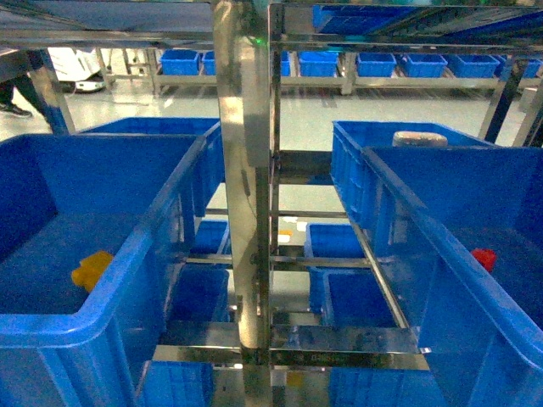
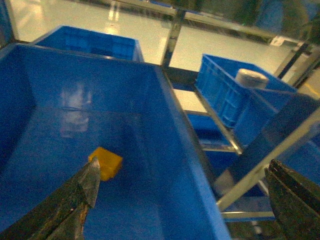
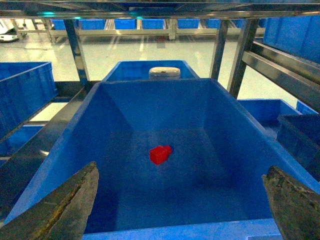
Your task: Sort and place red and yellow blocks in left bins
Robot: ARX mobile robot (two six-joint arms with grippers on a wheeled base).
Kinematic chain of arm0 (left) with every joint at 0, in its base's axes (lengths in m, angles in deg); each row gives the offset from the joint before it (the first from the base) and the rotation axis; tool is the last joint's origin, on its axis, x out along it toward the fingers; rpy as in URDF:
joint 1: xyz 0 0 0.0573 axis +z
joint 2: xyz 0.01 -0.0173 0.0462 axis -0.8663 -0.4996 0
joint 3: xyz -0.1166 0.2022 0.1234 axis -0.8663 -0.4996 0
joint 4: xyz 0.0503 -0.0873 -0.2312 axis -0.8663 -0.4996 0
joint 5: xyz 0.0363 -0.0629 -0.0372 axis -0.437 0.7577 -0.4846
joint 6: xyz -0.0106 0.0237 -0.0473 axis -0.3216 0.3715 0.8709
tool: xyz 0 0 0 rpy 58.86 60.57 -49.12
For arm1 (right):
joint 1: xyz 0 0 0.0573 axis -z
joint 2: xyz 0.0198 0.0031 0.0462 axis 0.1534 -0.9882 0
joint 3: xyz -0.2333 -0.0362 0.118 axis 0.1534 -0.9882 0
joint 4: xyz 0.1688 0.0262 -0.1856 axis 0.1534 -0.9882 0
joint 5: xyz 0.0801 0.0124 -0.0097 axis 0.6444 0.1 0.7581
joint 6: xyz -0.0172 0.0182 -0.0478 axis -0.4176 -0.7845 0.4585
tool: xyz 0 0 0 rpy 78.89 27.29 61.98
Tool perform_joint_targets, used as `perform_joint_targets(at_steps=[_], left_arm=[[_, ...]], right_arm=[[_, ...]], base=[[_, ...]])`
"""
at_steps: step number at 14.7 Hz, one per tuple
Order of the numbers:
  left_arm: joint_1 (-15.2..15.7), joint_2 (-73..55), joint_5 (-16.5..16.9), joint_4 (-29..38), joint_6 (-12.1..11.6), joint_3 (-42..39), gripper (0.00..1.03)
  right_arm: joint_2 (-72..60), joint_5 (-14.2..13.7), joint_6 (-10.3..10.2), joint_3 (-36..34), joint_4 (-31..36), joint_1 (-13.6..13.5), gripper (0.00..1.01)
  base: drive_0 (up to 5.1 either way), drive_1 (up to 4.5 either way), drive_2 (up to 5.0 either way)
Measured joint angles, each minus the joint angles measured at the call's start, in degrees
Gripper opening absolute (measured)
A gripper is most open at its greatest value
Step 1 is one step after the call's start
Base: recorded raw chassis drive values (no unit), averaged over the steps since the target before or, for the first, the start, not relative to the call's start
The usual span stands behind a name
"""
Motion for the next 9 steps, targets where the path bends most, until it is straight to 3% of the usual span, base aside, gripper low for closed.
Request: perform_joint_targets(at_steps=[1,2,5,6,7,8,9], left_arm=[[-4.83,2.45,-1.75,-1.88,3.17,1.05,0.98],[-9.46,2.62,-4.02,0.70,4.81,2.21,0.98],[-9.09,2.47,-5.07,0.55,6.16,2.40,0.98],[-9.25,2.45,-5.07,0.44,6.21,2.40,0.98],[-8.55,3.10,-10.51,8.76,2.69,-0.22,0.89],[-8.13,5.79,-16.41,13.33,-2.51,-4.42,0.74],[-7.74,7.17,-17.40,13.84,-4.50,-6.62,0.65]], right_arm=[[0.02,0.02,0.00,0.00,0.04,0.00,0.98],[0.00,0.02,0.00,0.00,0.00,0.00,0.98],[-0.07,0.17,-0.24,-0.15,1.42,0.00,0.97],[-0.20,-0.07,-0.96,-2.58,9.51,-1.38,0.85],[2.97,-1.62,-1.44,-4.94,9.97,-4.22,0.73],[6.19,-4.22,-1.62,-6.34,8.04,-6.88,0.58],[7.93,-5.81,-1.68,-6.84,6.88,-8.33,0.49]], base=[[0.0,0.00,0.0],[0.0,0.00,0.0],[0.0,0.00,0.0],[0.0,0.00,0.0],[0.0,0.00,0.0],[0.0,0.00,0.0],[0.0,0.00,0.0]])
